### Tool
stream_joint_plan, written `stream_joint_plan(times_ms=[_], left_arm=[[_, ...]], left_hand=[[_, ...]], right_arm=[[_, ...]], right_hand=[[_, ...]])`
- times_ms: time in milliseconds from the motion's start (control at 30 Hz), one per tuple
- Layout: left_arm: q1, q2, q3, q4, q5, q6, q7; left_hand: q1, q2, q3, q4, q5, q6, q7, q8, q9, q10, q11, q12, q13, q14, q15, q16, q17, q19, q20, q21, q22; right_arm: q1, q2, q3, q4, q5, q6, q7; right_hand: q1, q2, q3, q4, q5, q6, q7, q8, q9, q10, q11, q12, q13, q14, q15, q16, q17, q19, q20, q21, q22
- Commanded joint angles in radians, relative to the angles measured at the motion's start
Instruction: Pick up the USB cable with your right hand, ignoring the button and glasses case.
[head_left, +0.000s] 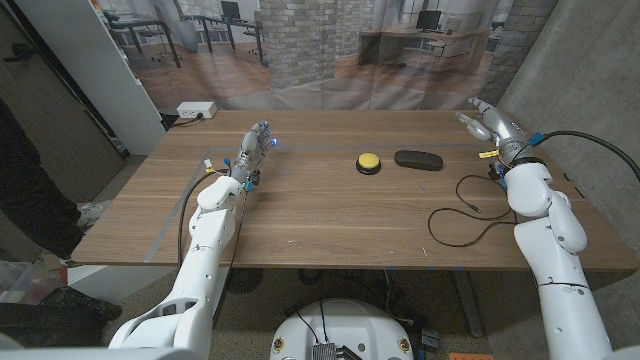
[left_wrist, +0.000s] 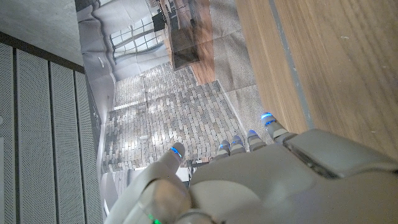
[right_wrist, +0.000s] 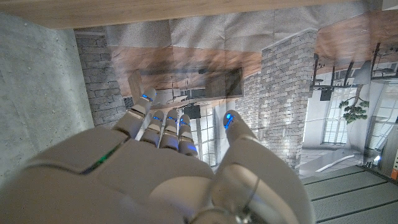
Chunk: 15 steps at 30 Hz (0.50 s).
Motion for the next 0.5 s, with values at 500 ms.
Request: stream_joint_plan(times_ms=[500], left_arm=[[0.000,0.003,0.003,-0.004,0.003,0.004,-0.004]], left_hand=[[0.001,0.124,-0.005,-0.002,0.008,-0.079,0.002,0.001,0.005,-0.068,0.001,0.004,0.002,-0.122,0.006,0.006,0.004,-0.050,0.005,-0.001,0.005]], right_arm=[[-0.066,-0.020,0.020,-0.083,-0.101,-0.087,-0.002]], right_hand=[[0.022,-0.001,0.003,-0.018,-0.008,0.015,-0.005,0.005,0.003,0.012,-0.002,0.004,0.005,0.012,-0.001,-0.003,0.003,0.007,0.002,-0.003,0.002]])
